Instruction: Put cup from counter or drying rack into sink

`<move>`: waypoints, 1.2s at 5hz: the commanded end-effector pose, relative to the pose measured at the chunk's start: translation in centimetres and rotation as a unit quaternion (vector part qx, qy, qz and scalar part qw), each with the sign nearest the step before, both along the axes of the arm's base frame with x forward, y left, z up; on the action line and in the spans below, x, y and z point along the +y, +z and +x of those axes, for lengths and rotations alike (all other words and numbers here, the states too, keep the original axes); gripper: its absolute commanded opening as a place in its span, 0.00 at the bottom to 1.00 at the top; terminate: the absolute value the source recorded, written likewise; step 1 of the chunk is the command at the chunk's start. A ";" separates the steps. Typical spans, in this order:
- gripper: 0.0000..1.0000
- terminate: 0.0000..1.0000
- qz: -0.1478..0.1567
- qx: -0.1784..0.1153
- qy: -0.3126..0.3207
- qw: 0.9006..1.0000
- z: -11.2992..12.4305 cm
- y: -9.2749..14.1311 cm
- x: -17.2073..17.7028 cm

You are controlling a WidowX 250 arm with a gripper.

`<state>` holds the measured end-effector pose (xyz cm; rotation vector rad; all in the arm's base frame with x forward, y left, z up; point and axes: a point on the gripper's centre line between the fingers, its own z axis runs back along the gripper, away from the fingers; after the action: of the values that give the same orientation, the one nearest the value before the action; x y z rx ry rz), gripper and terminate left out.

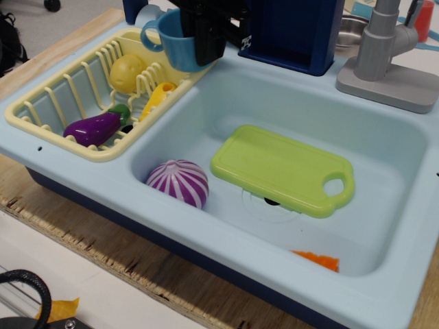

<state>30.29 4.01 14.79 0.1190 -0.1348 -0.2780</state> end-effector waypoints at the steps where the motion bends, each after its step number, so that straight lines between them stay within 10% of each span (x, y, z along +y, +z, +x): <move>1: 0.00 0.00 0.000 -0.044 0.014 0.999 -2.6 2.5 -3.0; 5: 0.00 0.00 -0.021 -0.036 -0.120 0.992 -3.3 -1.2 -10.1; 6: 1.00 0.00 -0.043 0.007 -0.119 0.992 -3.6 -2.5 -10.2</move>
<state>25.79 -6.16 11.06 -0.0159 -0.0688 -0.5100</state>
